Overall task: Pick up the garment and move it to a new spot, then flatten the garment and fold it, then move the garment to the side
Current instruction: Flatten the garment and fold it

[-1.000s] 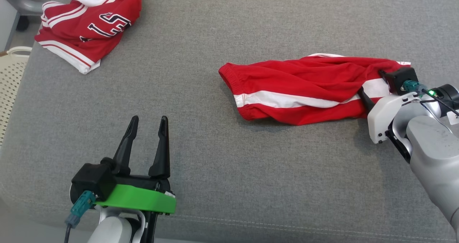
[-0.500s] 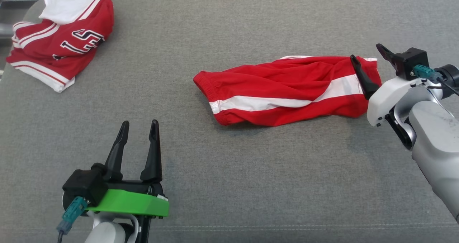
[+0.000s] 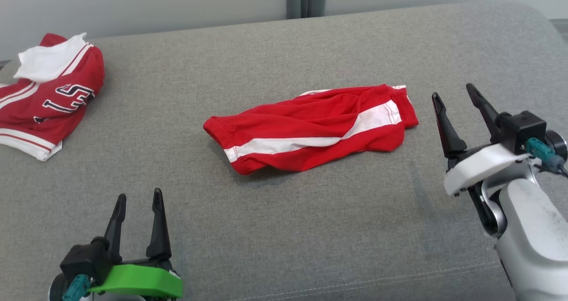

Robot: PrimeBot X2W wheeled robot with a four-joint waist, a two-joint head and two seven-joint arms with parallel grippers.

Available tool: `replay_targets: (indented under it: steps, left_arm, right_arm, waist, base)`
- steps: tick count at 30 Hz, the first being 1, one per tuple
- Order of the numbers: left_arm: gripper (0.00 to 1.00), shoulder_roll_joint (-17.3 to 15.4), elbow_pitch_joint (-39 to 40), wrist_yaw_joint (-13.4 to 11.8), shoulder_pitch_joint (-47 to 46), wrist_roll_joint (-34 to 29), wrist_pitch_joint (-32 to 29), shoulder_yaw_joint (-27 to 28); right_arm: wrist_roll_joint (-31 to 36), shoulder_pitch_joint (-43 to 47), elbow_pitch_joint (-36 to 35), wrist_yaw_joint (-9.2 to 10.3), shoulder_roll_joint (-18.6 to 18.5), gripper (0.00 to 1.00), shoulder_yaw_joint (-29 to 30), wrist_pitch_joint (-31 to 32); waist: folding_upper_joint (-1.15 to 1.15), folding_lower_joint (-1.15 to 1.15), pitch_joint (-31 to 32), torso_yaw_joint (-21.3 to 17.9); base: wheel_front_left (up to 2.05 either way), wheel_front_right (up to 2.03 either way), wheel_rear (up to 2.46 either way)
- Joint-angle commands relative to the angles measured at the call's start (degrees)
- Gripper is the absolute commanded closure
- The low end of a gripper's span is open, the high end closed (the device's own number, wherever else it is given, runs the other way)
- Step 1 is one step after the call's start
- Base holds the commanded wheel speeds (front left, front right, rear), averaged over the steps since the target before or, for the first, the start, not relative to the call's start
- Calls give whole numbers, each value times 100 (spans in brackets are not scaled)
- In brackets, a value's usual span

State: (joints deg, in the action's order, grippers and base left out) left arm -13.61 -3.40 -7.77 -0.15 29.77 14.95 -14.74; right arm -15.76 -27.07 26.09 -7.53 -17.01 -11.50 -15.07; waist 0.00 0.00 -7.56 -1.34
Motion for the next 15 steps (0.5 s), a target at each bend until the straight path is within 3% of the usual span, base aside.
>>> replay_targets:
  steps: [1,12,15]
  left_arm:
    - [0,-59,-12,-80,198,-114,24,63]
    - [0,-19,223,-400,943,-538,25,326]
    - [0,15,268,-388,1060,-588,26,419]
  right_arm:
    - [129,347,-235,8,148,0,214,-26]
    - [584,1690,-1212,8,1012,0,833,3]
    - [586,1856,-1319,8,1176,0,796,81]
  waist:
    - [0,0,331,-210]
    - [0,0,737,-218]
    - [0,0,752,-206]
  base:
    - [0,0,0]
    - [0,0,0]
    - [0,0,0]
